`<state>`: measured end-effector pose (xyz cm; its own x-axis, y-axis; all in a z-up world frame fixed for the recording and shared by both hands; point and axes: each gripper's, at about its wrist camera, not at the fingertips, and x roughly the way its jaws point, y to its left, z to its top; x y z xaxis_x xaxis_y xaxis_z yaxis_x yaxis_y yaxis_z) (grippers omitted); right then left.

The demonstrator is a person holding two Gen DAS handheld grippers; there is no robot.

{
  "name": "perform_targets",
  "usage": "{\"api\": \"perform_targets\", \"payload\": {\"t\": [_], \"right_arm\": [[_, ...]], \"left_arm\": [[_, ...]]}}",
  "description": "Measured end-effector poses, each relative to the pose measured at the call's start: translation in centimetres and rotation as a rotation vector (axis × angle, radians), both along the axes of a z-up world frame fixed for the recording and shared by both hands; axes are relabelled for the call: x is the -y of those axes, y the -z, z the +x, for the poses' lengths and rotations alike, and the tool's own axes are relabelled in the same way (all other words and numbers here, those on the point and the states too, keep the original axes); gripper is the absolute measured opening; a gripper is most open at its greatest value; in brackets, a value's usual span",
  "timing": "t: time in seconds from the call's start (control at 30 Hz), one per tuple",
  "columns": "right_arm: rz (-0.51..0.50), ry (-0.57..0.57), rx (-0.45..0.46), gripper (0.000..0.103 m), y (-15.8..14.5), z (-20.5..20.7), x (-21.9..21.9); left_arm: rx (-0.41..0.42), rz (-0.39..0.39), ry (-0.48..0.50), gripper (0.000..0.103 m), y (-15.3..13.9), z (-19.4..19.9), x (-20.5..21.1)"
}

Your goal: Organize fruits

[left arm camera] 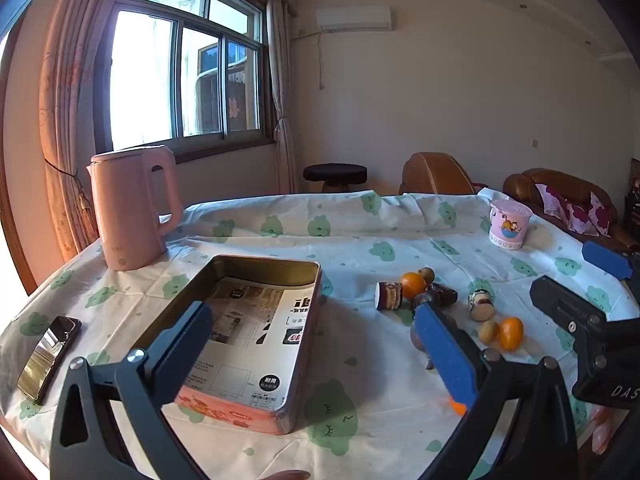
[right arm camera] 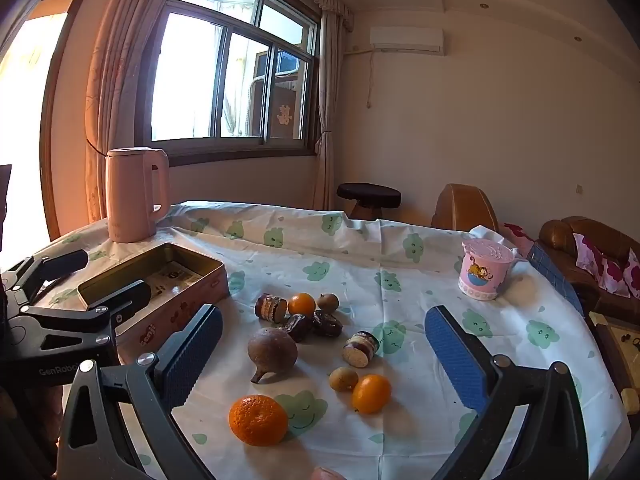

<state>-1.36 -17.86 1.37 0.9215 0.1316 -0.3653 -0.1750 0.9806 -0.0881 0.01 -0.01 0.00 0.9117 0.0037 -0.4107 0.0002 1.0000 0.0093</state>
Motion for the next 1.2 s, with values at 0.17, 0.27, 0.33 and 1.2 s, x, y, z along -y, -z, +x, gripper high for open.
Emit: {"api": "perform_targets", "payload": {"t": [0.17,0.27,0.33,1.2], "right_arm": [[0.014,-0.001,-0.003,0.102,0.1,0.1,0.2],[0.009,-0.003,-0.006,0.102,0.2,0.1,0.2],[0.004,-0.004,-0.007,0.102,0.3,0.0,0.3],[0.018,-0.003,-0.024,0.102,0.9,-0.2,0.3]], "left_arm": [[0.001,0.003,-0.005,0.103,0.0,0.1,-0.1],[0.007,0.016,-0.006,0.103,0.1,0.1,0.2],[0.006,0.014,-0.008,0.103,0.1,0.3,0.0],[0.009,0.003,-0.02,0.103,0.7,-0.2,-0.6]]}}
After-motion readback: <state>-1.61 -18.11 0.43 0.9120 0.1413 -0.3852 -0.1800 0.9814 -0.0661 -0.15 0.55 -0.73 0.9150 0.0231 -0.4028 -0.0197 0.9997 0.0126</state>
